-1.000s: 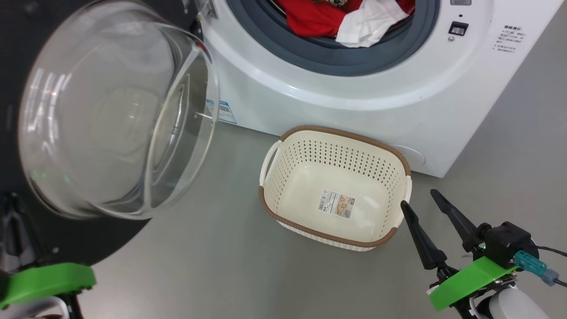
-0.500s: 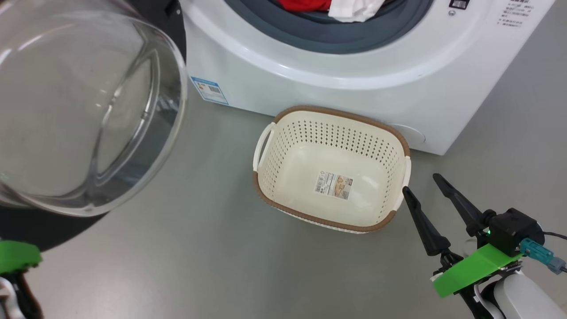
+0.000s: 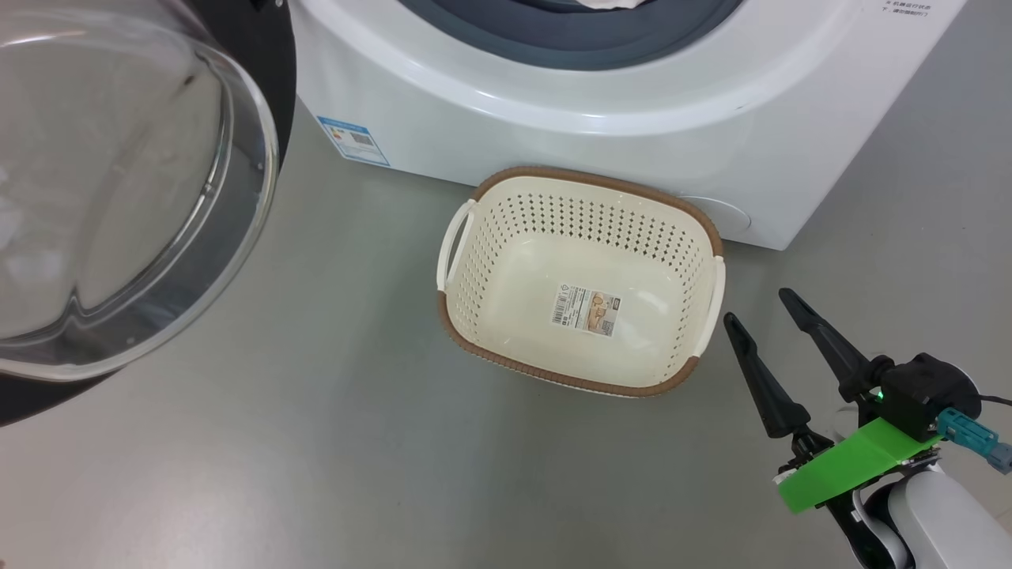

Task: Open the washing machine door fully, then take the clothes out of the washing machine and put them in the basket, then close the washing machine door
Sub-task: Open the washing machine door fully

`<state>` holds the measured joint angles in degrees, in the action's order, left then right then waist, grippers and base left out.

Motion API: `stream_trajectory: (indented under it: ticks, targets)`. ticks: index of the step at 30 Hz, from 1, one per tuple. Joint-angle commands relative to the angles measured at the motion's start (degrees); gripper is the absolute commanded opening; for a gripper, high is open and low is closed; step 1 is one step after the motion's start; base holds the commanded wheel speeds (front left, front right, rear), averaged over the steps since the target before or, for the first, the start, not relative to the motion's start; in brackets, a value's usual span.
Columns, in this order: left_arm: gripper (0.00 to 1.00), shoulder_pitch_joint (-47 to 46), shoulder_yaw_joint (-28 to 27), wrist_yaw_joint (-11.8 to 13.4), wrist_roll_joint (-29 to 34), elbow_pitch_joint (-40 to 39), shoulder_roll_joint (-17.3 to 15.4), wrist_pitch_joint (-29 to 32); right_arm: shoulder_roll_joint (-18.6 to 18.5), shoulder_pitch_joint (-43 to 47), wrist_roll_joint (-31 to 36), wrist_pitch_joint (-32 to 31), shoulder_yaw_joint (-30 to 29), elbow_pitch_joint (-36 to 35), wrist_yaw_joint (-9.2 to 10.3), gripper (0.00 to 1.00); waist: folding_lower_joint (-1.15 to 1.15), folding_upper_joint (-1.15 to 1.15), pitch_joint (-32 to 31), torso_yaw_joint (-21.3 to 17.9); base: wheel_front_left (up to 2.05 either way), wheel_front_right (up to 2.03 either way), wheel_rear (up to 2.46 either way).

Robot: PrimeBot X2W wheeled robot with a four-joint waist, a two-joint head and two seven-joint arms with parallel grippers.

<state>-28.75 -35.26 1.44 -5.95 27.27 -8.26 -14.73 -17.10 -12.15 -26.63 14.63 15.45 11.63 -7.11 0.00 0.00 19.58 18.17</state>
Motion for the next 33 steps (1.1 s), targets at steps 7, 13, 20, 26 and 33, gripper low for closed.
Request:
stream_trajectory:
  ticks: [7, 13, 20, 26, 33]
  targets:
    - [0.00, -1.67, -2.97, -1.28, 2.48, 1.58, -4.97, -0.27, -0.34, 0.01, -0.39, 0.37, 1.26, -1.12, -0.37, 1.00, 0.00, 0.00, -1.34, -0.54, 0.00, 0.00, 0.00]
    - [0.00, -0.05, -3.25, -2.26, 3.28, 1.98, -4.14, -0.27, 0.48, 1.35, -0.46, 0.37, 1.10, -0.60, -0.37, 1.00, 0.00, 0.00, -3.93, -0.44, 0.00, 0.00, 0.00]
    - [0.00, 2.51, -2.98, -5.08, 3.20, 0.59, -2.76, -0.27, 1.75, 2.64, -0.67, 0.37, 1.14, -0.25, -0.37, 1.00, 0.00, 0.00, -7.00, -0.67, 0.00, 0.00, 0.00]
    - [0.00, 6.02, -1.88, -6.88, 3.54, -2.54, -0.54, -0.27, 2.71, 3.52, -0.72, 0.37, 0.26, -0.27, -0.37, 1.00, 0.00, 0.00, -8.70, -1.01, 0.00, 0.00, 0.00]
    - [0.01, 10.69, 0.45, -8.34, 2.96, -5.84, 2.16, -0.27, 3.55, 4.98, -0.94, 0.37, -0.46, -0.09, -0.37, 1.00, 0.00, 0.00, -10.59, -1.78, 0.00, 0.00, 0.00]
